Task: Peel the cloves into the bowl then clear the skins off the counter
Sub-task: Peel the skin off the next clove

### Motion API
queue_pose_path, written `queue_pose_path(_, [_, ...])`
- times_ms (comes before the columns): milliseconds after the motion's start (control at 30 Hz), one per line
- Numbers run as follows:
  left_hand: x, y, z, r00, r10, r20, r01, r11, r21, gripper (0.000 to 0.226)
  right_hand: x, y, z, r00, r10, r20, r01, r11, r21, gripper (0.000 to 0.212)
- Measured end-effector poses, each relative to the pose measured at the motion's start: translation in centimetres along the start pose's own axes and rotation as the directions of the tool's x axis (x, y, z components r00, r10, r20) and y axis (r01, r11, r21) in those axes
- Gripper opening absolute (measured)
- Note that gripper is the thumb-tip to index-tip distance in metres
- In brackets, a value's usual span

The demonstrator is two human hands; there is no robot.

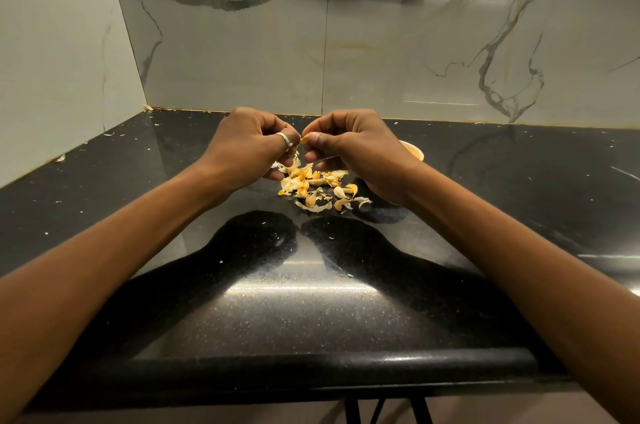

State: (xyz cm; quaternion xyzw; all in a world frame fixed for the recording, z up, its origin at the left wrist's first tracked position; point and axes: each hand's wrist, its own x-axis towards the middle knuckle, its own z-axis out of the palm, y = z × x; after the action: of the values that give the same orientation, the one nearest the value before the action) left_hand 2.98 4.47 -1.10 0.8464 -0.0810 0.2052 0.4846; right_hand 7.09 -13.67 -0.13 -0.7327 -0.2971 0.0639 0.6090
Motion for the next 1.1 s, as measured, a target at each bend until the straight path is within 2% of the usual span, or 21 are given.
queue_pose_path(100, [0.09, -0.03, -0.04, 0.999, 0.036, -0.021, -0.036, 0.999, 0.022, 0.012, 0.01, 0.07, -0.07, 1.0, 0.008, -0.006, -0.008, 1.0, -0.01, 0.017])
queue_pose_path(267, [0.13, -0.24, 0.13, 0.97, 0.235, -0.062, -0.215, 0.95, 0.224, 0.013, -0.08, 0.09, 0.02, 1.0, -0.009, -0.02, 0.007, 0.996, -0.091, 0.016])
queue_pose_path(467, [-0.14, -0.13, 0.22, 0.935, 0.349, -0.054, -0.311, 0.885, 0.346, 0.017, -0.13, 0.13, 0.13, 0.999, -0.041, -0.023, 0.038, 0.989, -0.142, 0.017])
queue_pose_path(800, [0.08, -0.41, 0.02, 0.959, 0.278, -0.057, -0.252, 0.925, 0.284, 0.009, -0.01, 0.48, 0.14, 0.994, -0.105, 0.002, 0.103, 0.964, -0.244, 0.019])
queue_pose_path(967, [0.2, -0.35, 0.07, 0.987, 0.146, -0.074, -0.134, 0.981, 0.141, 0.008, -0.04, 0.44, 0.19, 0.994, -0.113, 0.007, 0.112, 0.969, -0.218, 0.021])
queue_pose_path(1100, [0.1, -0.25, 0.18, 0.991, 0.112, -0.067, -0.105, 0.99, 0.088, 0.006, -0.02, 0.28, 0.25, 0.996, -0.086, -0.001, 0.085, 0.986, -0.146, 0.021])
